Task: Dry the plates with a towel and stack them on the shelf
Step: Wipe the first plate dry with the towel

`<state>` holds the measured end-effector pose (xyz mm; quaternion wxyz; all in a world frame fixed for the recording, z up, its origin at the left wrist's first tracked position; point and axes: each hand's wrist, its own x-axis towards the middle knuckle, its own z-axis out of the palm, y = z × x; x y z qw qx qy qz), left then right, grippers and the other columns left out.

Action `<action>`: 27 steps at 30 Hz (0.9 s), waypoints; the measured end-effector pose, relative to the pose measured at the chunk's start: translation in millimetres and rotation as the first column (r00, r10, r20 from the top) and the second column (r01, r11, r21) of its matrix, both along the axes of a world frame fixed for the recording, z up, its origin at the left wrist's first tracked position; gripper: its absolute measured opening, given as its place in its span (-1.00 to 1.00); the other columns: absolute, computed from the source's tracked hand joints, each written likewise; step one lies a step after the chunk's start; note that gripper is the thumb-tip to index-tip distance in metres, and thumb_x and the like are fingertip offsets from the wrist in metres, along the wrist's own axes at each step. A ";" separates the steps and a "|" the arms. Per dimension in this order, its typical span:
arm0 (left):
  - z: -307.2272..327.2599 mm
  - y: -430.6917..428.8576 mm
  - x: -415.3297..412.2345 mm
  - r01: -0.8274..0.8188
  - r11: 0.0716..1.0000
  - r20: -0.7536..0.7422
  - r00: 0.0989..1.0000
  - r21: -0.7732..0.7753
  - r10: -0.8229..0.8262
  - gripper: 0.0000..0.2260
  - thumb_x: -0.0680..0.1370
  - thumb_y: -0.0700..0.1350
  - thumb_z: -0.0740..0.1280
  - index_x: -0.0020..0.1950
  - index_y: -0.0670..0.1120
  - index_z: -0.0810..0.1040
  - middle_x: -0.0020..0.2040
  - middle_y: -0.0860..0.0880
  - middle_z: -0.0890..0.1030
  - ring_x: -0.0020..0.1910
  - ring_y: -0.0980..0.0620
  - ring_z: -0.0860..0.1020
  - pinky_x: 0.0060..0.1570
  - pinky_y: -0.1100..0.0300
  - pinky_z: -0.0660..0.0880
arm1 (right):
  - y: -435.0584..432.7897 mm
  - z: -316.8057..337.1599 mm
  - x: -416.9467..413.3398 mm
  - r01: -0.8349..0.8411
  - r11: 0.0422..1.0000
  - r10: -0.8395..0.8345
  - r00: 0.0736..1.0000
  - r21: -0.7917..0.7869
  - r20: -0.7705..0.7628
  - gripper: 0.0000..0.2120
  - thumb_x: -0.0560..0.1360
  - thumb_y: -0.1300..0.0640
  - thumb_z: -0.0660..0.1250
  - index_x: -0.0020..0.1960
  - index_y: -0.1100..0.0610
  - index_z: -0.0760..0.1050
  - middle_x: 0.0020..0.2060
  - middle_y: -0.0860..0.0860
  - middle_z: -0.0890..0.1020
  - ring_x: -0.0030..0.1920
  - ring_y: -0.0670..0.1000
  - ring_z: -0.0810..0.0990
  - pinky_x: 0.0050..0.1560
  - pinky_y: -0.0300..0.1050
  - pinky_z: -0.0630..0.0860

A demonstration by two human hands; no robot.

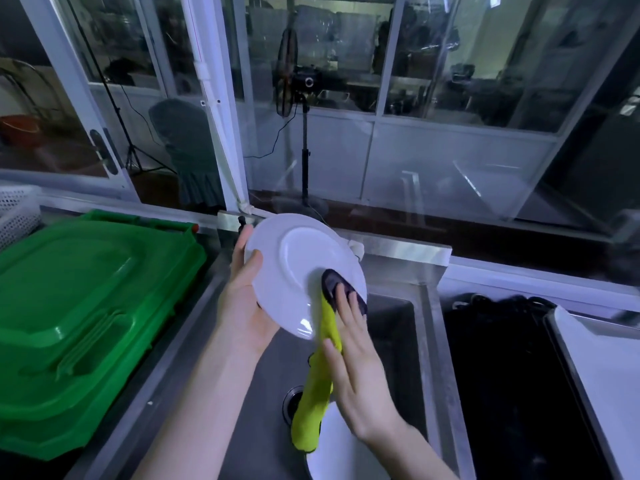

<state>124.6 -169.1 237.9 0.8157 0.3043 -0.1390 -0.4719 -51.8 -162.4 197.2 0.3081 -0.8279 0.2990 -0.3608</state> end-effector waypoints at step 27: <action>22.0 0.4 -78.7 0.076 0.964 -0.108 0.993 0.256 -0.049 -0.72 0.68 -0.11 0.26 0.39 0.03 0.41 0.12 -0.08 0.62 -0.06 -0.03 0.68 -0.23 0.04 0.65 | -17.7 28.5 -82.2 0.326 0.758 -0.372 0.927 -0.565 0.037 -0.73 0.49 0.23 0.23 0.10 0.24 0.62 -0.13 0.11 0.60 -0.21 0.14 0.59 -0.35 -0.05 0.55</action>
